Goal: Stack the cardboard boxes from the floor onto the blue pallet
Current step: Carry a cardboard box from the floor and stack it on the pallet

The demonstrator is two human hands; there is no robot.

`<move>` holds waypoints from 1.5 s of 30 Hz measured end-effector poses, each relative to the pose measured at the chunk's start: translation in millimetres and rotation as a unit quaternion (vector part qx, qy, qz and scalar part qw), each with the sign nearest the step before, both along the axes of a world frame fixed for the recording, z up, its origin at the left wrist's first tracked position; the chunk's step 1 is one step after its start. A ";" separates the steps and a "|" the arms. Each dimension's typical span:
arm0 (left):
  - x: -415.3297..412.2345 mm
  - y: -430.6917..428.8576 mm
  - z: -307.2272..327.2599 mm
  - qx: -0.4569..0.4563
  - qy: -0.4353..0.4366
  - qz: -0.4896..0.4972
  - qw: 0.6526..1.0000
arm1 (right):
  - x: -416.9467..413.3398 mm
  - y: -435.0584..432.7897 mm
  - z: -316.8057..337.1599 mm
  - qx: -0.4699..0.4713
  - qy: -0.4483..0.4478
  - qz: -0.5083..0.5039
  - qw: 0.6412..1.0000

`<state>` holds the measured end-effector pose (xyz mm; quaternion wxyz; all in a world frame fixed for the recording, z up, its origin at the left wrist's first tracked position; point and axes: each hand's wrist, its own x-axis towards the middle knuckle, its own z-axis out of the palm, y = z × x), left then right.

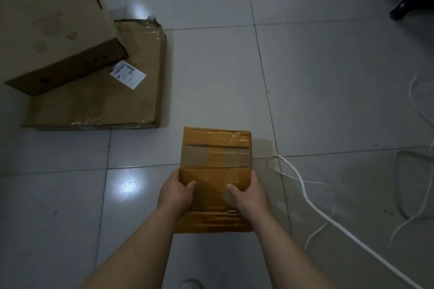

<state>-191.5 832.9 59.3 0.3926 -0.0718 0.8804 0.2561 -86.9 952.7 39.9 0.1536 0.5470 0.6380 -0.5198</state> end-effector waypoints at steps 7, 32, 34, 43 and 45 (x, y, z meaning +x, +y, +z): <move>-32.7 -64.8 61.1 0.007 0.038 0.089 0.995 | -60.5 -41.2 57.6 0.042 0.011 0.094 0.995; 114.6 -408.5 350.8 0.011 0.214 0.526 0.823 | -87.2 -384.1 358.7 0.063 0.186 0.562 0.803; 150.9 -441.3 361.9 0.001 0.221 0.559 0.799 | -65.7 -423.2 374.9 0.065 0.190 0.605 0.771; 338.2 -565.9 392.5 -0.055 0.228 0.696 0.679 | 66.2 -594.0 414.9 0.032 0.200 0.746 0.634; 382.5 -587.7 393.6 -0.067 0.229 0.721 0.650 | 103.6 -625.3 418.0 0.028 0.207 0.766 0.608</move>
